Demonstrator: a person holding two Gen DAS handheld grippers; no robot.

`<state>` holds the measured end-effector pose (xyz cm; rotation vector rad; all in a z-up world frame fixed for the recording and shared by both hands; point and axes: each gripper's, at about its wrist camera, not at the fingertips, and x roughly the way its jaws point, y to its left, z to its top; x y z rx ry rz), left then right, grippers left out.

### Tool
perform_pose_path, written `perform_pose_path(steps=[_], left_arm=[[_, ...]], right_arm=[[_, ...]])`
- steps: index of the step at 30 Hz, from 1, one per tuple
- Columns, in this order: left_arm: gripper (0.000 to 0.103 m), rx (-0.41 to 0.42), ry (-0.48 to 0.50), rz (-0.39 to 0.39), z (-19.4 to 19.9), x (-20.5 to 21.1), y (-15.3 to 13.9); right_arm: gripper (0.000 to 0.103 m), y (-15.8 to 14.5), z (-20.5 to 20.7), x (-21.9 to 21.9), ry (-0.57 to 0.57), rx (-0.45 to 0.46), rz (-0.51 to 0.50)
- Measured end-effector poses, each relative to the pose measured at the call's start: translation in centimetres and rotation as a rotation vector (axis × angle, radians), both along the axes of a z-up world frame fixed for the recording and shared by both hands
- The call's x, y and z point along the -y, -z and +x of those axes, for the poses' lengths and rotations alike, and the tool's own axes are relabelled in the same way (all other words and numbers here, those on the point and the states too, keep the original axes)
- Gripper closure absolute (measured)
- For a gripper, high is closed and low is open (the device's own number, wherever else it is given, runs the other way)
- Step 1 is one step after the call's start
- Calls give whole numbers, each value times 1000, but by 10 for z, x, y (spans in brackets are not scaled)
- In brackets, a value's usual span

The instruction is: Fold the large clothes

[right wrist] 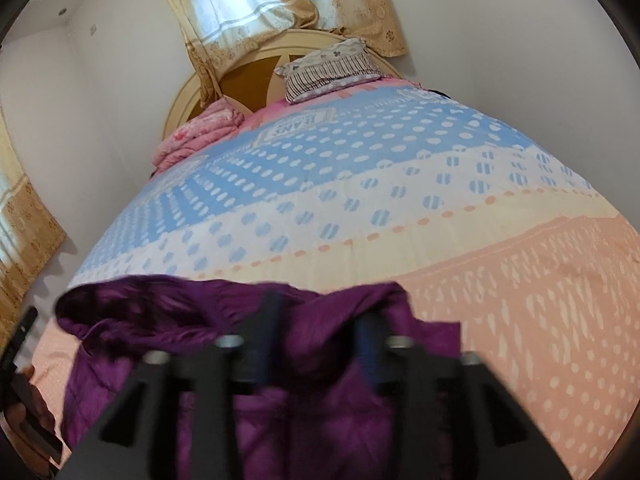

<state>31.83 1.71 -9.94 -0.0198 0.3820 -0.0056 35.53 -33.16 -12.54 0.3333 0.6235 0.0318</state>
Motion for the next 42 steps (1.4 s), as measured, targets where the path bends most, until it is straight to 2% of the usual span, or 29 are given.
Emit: perform_pose_path(steps=[3,4,8,9,10,13,15,16,18,19,21,27,31,42], left_arm=[[6,20,36,76,-8,26,-1],[6,20,50,96,-8,34,-1],[6,-8,88,180,5,68,6],[6,-23,91,189,13,76,11],[6,-40,99,200,22,82,15],[6,-101,43,262,55,98,32],[6,-143,16,294,75,101,47],[6,-172,-9,309,87,101,56],[6,-230,-31,300,102,96,74],[6,-289,-34,271,110,91,85],[6,-344,-28,213,119,83,97],[1,-409,-22,152,127,76,109],[1,-426,-18,131,130,75,112],[1,-452,-13,146,129,75,116]], right_arm=[[21,-17,-10,-15,21,57,-43],[17,-22,-15,-22,13,76,-57],[17,-30,-19,-69,-84,75,-145],[20,-27,-17,-79,-108,60,-158],[28,-22,-12,-92,-137,37,-185],[50,2,9,-124,-199,-50,-267],[60,20,22,-132,-183,-84,-320],[60,30,30,-132,-155,-99,-355],[60,44,37,-121,-123,-130,-330],[60,53,41,-114,-109,-152,-311],[60,61,43,-106,-90,-162,-281],[60,68,43,-111,-100,-152,-286],[60,73,45,-111,-100,-164,-273],[60,80,51,-112,-97,-202,-275]])
